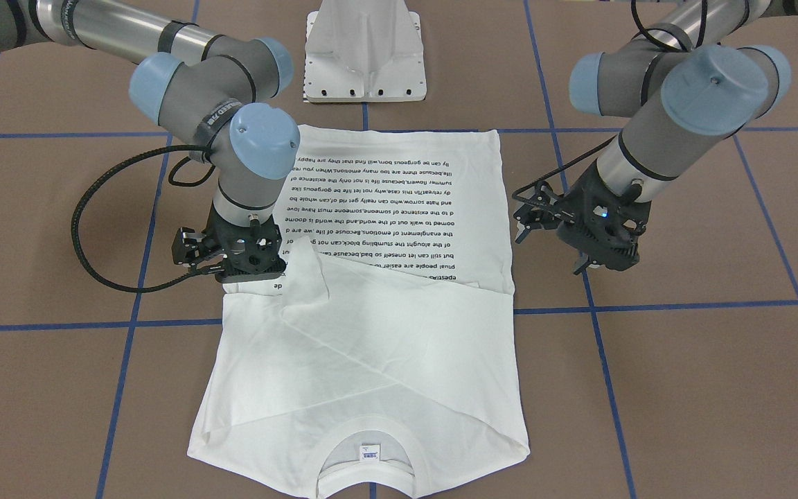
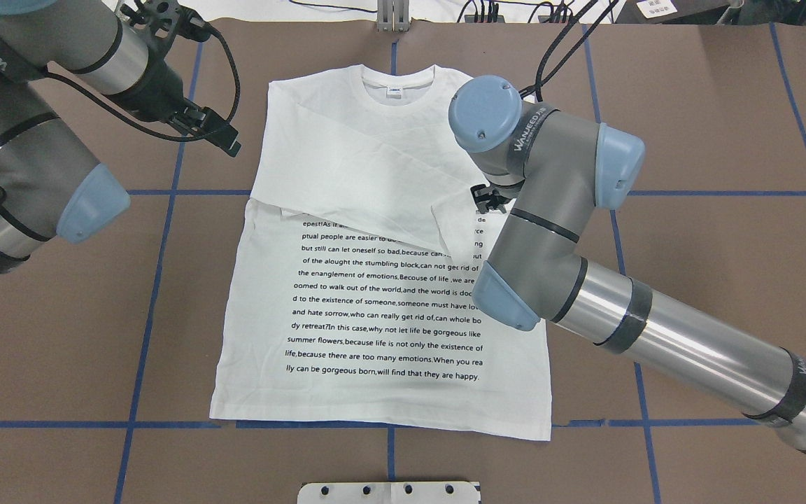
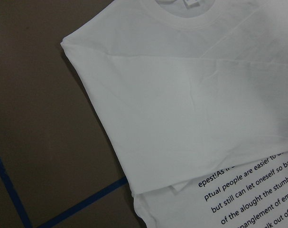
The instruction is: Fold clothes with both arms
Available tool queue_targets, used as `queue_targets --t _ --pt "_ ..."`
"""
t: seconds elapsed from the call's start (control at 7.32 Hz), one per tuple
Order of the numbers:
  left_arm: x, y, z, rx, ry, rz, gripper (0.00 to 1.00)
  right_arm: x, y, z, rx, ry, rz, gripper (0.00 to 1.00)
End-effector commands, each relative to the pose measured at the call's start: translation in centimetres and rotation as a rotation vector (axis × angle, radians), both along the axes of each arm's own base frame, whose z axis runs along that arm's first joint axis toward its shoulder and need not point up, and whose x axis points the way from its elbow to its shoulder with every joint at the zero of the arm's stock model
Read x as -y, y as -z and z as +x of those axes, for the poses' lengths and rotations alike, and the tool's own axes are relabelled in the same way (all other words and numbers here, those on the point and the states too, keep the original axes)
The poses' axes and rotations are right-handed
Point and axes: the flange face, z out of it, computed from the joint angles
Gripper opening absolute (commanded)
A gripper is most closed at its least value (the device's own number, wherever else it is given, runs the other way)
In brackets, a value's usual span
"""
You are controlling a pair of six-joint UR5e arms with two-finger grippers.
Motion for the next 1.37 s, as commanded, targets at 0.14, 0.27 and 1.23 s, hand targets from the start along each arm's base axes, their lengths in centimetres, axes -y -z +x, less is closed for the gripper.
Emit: queue_targets --t 0.14,0.27,1.23 --pt "0.1 -0.1 0.0 0.001 -0.001 0.000 1.00 4.0 3.9 -6.9 0.183 -0.129 0.011 0.81" --pt "0.1 -0.1 0.0 0.001 0.000 -0.001 1.00 4.0 5.1 -8.6 0.189 -0.150 -0.005 0.71" --pt "0.1 -0.2 0.1 0.003 -0.001 -0.002 1.00 0.7 3.3 -12.3 0.154 -0.157 -0.044 0.54"
